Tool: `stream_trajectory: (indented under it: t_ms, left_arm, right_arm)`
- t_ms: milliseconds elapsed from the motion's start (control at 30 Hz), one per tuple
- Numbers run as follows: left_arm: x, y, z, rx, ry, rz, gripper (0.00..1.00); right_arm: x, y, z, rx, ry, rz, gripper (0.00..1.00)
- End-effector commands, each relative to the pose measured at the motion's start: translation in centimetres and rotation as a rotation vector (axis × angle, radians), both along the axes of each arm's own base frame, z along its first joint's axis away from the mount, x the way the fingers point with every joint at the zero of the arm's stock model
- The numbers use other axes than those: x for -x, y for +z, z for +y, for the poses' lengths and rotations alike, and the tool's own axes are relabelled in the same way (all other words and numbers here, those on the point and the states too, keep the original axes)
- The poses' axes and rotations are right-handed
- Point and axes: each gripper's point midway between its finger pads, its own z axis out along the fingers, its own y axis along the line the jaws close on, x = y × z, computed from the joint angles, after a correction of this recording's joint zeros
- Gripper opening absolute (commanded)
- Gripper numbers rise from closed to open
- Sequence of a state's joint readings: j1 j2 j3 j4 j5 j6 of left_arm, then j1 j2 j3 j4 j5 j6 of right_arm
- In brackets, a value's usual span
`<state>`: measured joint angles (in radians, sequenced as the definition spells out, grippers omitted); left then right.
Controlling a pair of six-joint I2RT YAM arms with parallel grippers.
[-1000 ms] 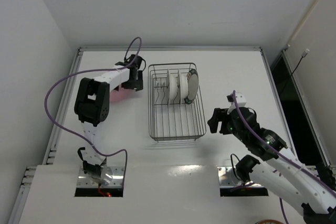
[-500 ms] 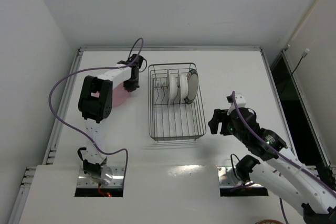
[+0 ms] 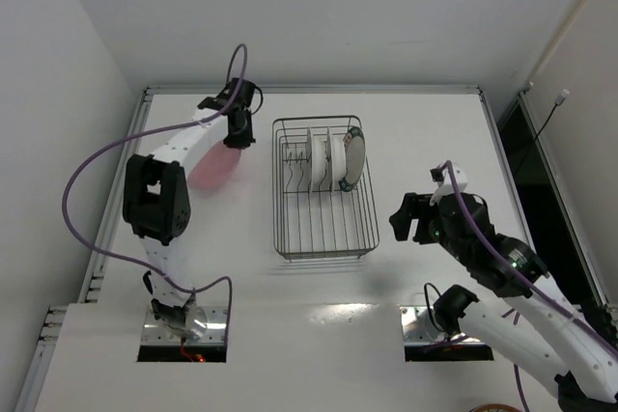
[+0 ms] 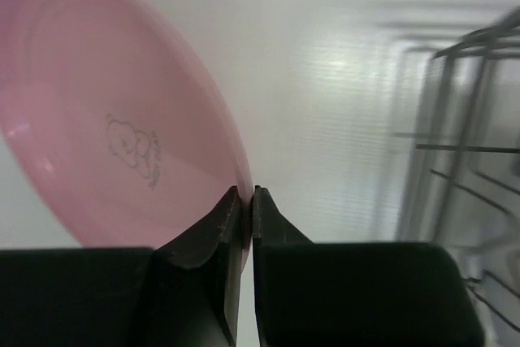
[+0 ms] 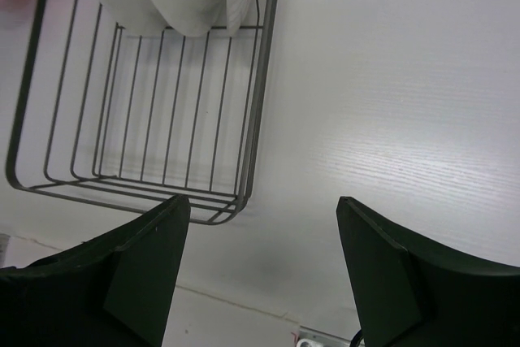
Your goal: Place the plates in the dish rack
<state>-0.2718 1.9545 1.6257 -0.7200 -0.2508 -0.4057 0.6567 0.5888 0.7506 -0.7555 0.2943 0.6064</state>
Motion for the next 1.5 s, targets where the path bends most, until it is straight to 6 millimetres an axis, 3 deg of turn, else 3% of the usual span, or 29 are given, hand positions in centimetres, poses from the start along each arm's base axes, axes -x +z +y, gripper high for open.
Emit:
stream_trajectory:
  t_ms: [0, 100, 167, 233, 267, 400, 533, 733, 1000, 1233, 1467]
  left_arm:
    - [-0.7, 10.4, -1.2, 0.076, 0.032, -0.237, 0.00]
    - [-0.4, 15.5, -2.8, 0.122, 0.020, -0.342, 0.00]
    - [0.1, 20.1, -3.7, 0.187, -0.004, -0.435, 0.00]
    - [0.8, 22.8, -5.0, 0.266, -0.025, -0.494, 0.00]
    - [1.7, 25.9, -6.2, 0.340, -0.069, -0.567, 0.00]
    - [4.5, 31.8, -9.4, 0.515, -0.188, -0.730, 0.00]
    - [7.2, 34.1, -12.8, 0.696, -0.328, -0.804, 0.00]
    - [8.2, 31.9, -16.6, 0.909, -0.451, -0.757, 0.00]
    - [8.7, 28.9, -18.4, 1.065, -0.540, -0.669, 0.00]
    - [8.3, 27.0, -17.8, 1.069, -0.527, -0.620, 0.00]
    - [7.7, 23.6, -17.5, 1.051, -0.501, -0.535, 0.00]
  right_arm:
    - [-0.2, 3.5, -0.9, -0.037, -0.048, -0.074, 0.71]
    - [0.2, 4.5, -1.2, -0.051, -0.048, -0.092, 0.71]
    - [0.3, 4.3, -1.3, -0.045, -0.048, -0.084, 0.71]
    - [0.7, 4.4, -1.6, -0.051, -0.048, -0.092, 0.71]
    - [0.8, 4.6, -1.7, -0.057, -0.048, -0.099, 0.71]
    - [1.2, 5.1, -1.5, -0.096, -0.034, -0.119, 0.71]
    - [1.0, 5.5, -1.1, -0.108, -0.026, -0.127, 0.71]
    - [1.0, 5.2, -1.1, -0.096, -0.026, -0.111, 0.71]
    - [1.5, 4.7, -2.0, -0.075, -0.045, -0.102, 0.71]
    - [1.5, 4.7, -2.0, -0.075, -0.045, -0.102, 0.71]
    - [1.5, 4.7, -2.0, -0.075, -0.045, -0.102, 0.71]
